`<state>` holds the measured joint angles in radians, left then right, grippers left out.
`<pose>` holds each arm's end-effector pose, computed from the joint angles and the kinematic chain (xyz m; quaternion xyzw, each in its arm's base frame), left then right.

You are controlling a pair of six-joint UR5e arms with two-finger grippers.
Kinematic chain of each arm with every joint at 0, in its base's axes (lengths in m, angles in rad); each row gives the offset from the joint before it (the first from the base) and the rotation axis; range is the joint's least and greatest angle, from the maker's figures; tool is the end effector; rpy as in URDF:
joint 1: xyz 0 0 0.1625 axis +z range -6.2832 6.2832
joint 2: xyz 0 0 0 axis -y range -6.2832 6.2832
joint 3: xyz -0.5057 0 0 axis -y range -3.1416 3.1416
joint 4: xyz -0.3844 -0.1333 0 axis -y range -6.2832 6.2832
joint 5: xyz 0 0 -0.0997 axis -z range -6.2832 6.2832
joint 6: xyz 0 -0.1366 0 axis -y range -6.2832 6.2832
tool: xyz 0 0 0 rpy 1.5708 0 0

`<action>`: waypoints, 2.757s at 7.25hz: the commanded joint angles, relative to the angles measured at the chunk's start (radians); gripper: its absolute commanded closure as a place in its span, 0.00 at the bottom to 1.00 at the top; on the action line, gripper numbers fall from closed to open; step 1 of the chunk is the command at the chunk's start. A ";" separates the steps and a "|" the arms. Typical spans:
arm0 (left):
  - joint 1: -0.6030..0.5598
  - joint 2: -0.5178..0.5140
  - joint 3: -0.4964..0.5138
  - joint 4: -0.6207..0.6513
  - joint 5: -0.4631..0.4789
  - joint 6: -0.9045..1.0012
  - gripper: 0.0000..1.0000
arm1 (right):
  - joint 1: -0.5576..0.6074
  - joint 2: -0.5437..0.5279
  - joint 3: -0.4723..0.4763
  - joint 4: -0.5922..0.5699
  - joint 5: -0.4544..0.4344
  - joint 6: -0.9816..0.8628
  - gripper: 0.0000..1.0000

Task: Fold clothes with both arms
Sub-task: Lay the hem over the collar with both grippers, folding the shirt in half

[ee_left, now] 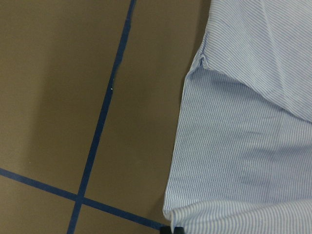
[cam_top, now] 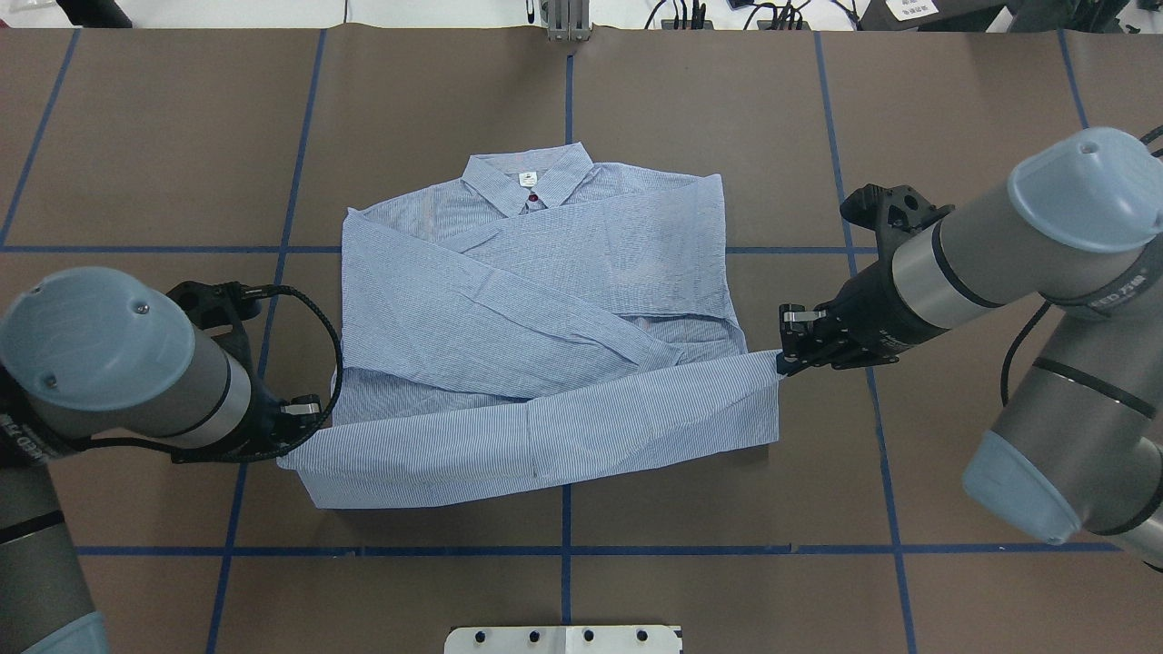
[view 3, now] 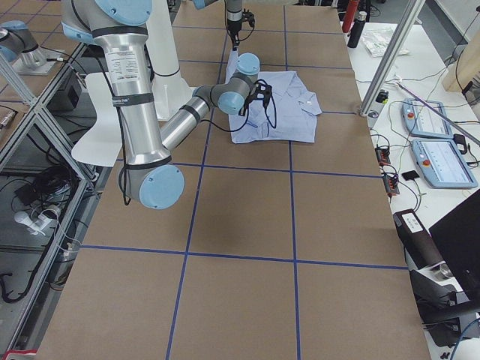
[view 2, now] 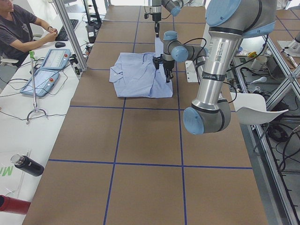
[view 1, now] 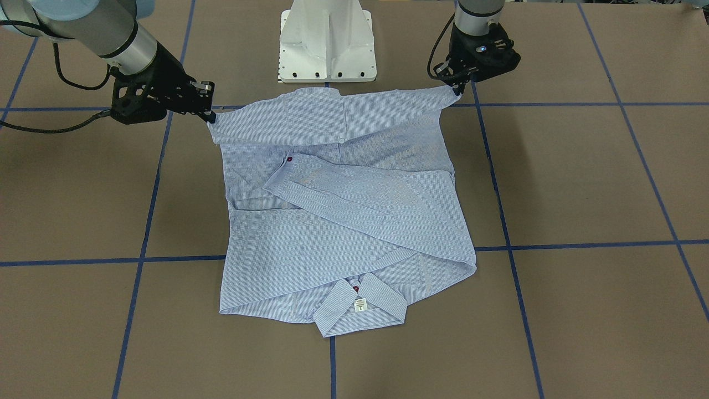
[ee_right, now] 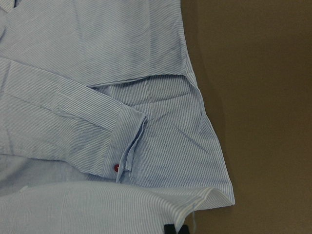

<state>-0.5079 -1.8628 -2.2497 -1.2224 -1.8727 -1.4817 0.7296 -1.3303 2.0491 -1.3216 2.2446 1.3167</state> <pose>0.4090 -0.3337 0.3773 -0.0478 0.3315 -0.1506 0.9301 -0.3811 -0.4052 0.3789 -0.0505 -0.5253 0.0473 0.8481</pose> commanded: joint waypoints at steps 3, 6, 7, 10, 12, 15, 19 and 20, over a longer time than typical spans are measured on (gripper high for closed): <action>-0.130 -0.090 0.113 -0.049 -0.002 0.029 1.00 | 0.114 0.141 -0.138 0.002 -0.003 -0.010 1.00; -0.231 -0.092 0.145 -0.060 -0.008 0.121 1.00 | 0.162 0.200 -0.205 0.004 -0.007 -0.046 1.00; -0.239 -0.093 0.163 -0.065 -0.008 0.124 1.00 | 0.175 0.227 -0.243 0.004 -0.008 -0.060 1.00; -0.242 -0.148 0.324 -0.198 -0.006 0.121 1.00 | 0.183 0.308 -0.360 0.007 -0.016 -0.071 1.00; -0.251 -0.153 0.401 -0.294 -0.006 0.121 1.00 | 0.183 0.416 -0.496 0.007 -0.036 -0.073 1.00; -0.328 -0.156 0.432 -0.338 -0.008 0.133 1.00 | 0.206 0.445 -0.573 0.009 -0.045 -0.108 1.00; -0.347 -0.240 0.547 -0.399 -0.020 0.135 1.00 | 0.208 0.434 -0.596 0.009 -0.056 -0.109 1.00; -0.347 -0.240 0.585 -0.445 -0.020 0.132 1.00 | 0.206 0.436 -0.606 0.009 -0.057 -0.108 1.00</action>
<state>-0.8540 -2.0947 -1.7110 -1.6156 -1.8926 -1.3460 0.9372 -0.8939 1.4527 -1.3131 2.1888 1.2082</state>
